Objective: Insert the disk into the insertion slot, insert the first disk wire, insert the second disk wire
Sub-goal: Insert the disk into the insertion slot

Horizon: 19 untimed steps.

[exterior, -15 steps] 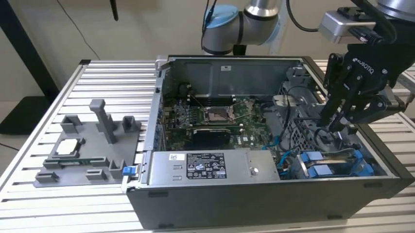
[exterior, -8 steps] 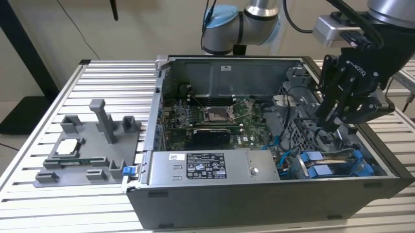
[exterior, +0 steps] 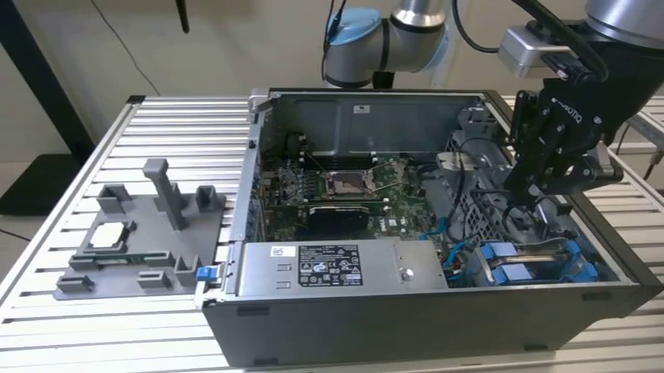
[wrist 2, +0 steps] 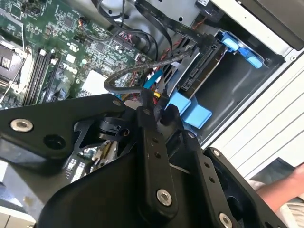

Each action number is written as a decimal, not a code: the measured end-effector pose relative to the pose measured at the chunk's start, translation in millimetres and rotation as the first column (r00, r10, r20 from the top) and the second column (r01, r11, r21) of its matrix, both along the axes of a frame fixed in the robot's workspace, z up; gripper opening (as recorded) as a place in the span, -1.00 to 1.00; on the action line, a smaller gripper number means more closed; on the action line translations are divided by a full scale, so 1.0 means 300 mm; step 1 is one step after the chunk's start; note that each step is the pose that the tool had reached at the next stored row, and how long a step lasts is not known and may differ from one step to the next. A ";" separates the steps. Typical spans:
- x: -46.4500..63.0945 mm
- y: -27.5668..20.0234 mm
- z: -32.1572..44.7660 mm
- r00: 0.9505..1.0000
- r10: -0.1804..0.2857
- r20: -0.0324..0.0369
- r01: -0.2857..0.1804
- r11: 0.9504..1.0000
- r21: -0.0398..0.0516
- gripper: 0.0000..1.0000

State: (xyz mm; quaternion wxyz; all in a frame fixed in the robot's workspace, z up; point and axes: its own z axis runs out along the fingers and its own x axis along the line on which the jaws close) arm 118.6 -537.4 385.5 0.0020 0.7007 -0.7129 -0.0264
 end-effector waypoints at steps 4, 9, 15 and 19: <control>0.000 0.000 0.000 1.000 0.000 0.000 0.000 1.000 0.000 -1.00; 0.000 0.000 0.000 1.000 0.000 0.000 0.000 1.000 0.001 -1.00; 0.006 -0.002 -0.002 1.000 0.000 -0.002 0.000 1.000 -0.001 -1.00; 0.017 -0.006 -0.004 1.000 0.000 -0.003 0.000 1.000 -0.004 -1.00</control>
